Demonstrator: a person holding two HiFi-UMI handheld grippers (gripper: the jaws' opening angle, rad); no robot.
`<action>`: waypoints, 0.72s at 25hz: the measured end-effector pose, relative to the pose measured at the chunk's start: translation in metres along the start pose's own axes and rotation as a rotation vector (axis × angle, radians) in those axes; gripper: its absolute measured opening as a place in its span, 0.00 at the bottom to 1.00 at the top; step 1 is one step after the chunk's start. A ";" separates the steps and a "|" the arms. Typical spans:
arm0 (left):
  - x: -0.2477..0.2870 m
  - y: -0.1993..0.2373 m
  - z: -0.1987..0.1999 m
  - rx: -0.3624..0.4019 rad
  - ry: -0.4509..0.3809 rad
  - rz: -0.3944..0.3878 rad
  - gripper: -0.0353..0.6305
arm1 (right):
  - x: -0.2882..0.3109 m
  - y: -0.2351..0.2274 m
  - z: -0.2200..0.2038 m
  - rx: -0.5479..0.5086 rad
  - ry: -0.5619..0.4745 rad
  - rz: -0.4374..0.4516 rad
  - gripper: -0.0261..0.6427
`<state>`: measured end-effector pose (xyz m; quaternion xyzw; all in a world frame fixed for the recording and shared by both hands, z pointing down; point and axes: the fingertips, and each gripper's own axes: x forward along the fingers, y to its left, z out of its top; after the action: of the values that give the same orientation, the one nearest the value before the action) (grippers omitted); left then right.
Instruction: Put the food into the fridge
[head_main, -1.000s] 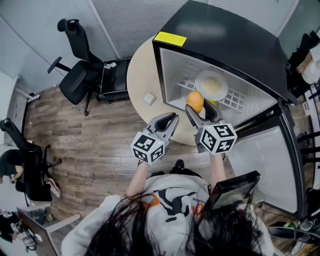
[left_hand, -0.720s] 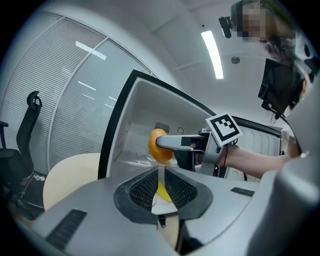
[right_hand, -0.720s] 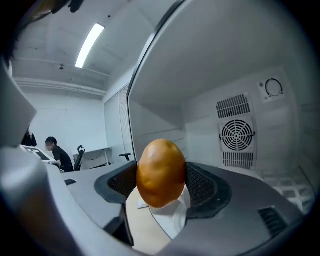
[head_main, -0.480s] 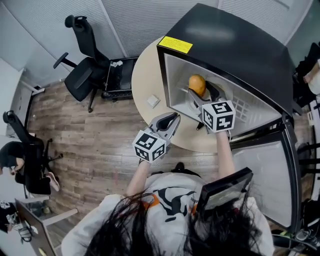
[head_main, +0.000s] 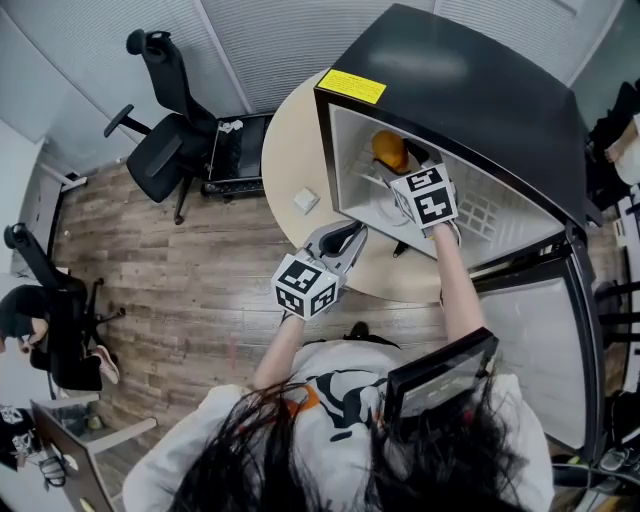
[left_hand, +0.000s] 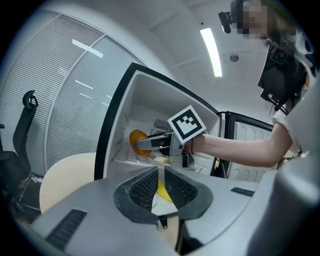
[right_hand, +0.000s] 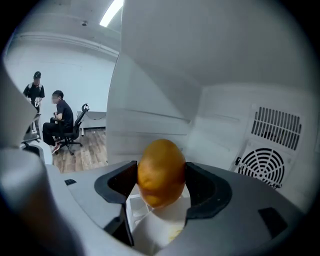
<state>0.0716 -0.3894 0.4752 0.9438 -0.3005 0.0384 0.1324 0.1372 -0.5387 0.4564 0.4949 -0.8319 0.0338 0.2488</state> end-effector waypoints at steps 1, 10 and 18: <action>0.000 -0.001 0.001 0.001 -0.001 -0.003 0.11 | 0.004 -0.001 0.001 -0.014 0.014 0.000 0.50; -0.015 0.004 0.004 -0.001 -0.013 0.005 0.11 | 0.034 0.002 -0.002 -0.093 0.145 0.041 0.50; -0.031 0.009 0.003 -0.002 -0.015 0.024 0.11 | 0.037 -0.010 -0.006 0.035 0.144 0.012 0.50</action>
<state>0.0411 -0.3805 0.4696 0.9402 -0.3128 0.0324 0.1306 0.1340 -0.5719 0.4758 0.4906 -0.8140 0.0852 0.2990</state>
